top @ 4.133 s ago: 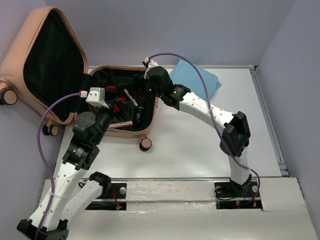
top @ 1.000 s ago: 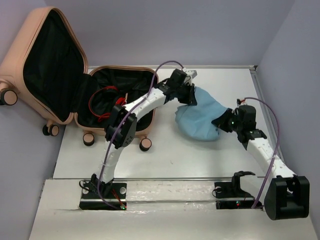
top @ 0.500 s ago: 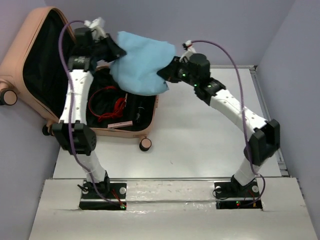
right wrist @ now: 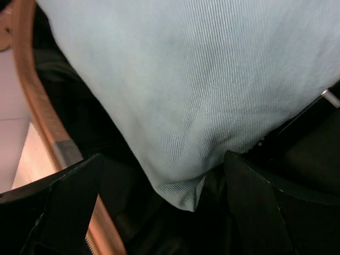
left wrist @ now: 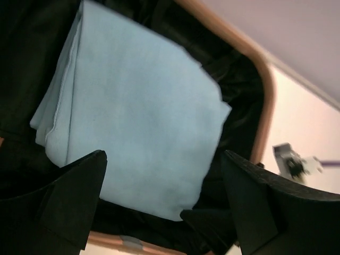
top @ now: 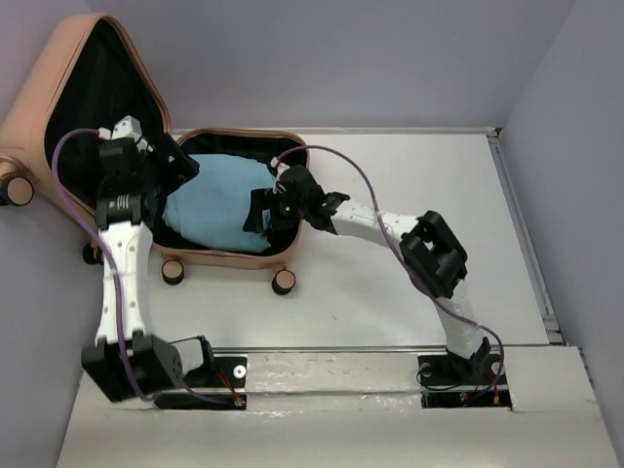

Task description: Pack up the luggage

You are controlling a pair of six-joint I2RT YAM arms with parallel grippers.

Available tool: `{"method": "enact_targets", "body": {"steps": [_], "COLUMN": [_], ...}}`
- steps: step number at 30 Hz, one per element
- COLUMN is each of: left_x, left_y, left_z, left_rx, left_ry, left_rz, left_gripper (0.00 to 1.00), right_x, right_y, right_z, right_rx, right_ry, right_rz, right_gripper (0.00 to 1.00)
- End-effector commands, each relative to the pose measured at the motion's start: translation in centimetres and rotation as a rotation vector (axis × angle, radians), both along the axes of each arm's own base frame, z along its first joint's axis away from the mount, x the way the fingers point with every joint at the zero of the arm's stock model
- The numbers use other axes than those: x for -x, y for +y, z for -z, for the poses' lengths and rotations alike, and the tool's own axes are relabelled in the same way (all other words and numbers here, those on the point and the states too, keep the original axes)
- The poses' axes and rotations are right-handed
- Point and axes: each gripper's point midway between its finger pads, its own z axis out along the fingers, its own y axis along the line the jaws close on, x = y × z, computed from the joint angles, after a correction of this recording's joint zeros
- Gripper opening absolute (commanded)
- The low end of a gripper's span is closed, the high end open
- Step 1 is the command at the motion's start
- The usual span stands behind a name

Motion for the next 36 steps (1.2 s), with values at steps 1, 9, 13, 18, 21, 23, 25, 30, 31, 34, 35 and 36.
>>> {"method": "enact_targets", "body": {"steps": [1, 9, 13, 18, 21, 23, 25, 30, 31, 34, 35, 36], "left_x": [6.1, 19.9, 21.8, 18.3, 15.4, 14.1, 12.3, 9.7, 9.1, 8.2, 8.1, 7.4], "left_y": [-0.3, 9.7, 13.4, 15.8, 17.1, 17.7, 18.3, 18.8, 18.4, 15.9, 14.9, 12.1], "left_z": [-8.2, -7.8, -6.9, -10.9, -10.4, -10.8, -9.9, -7.6, -7.3, -7.0, -7.0, -6.8], "left_rx": [-0.081, -0.338, -0.479, -0.589, -0.634, -0.651, -0.681, -0.701, -0.673, -0.625, -0.626, -0.617], "left_ry": [-0.286, -0.300, -0.252, -0.225, -0.139, -0.125, -0.080, -0.011, -0.020, -0.087, -0.107, -0.149], "left_rz": [-0.075, -0.768, -1.012, -1.099, -1.096, -1.095, -1.084, -1.033, -0.997, -0.900, -0.878, -0.801], "left_gripper": [0.99, 0.98, 0.99, 0.99, 0.99, 0.99, 0.95, 0.19, 0.06, 0.06, 0.06, 0.06], "right_x": [-1.3, 2.4, 4.6, 6.4, 6.7, 6.2, 5.8, 3.7, 2.9, 1.6, 1.5, 1.1], "right_y": [-1.5, -4.6, -6.6, -8.5, -9.1, -9.8, -10.2, -10.7, -10.8, -9.8, -9.4, -8.8], "right_z": [-10.6, -16.7, -16.2, -12.4, -9.8, -7.8, -5.9, -2.1, -0.8, 1.0, 1.3, 1.0], "right_rx": [-0.093, -0.140, -0.127, -0.091, -0.060, -0.016, 0.024, 0.119, 0.152, 0.176, 0.173, 0.160], "right_ry": [-0.204, -0.318, -0.339, -0.302, -0.263, -0.244, -0.223, -0.194, -0.184, -0.159, -0.148, -0.146], "right_rz": [0.004, -0.077, -0.114, -0.118, -0.104, -0.052, -0.026, 0.076, 0.114, 0.132, 0.127, 0.125], "right_gripper": [1.00, 1.00, 0.93, 0.97, 1.00, 1.00, 1.00, 1.00, 0.99, 0.94, 0.88, 0.82]}}
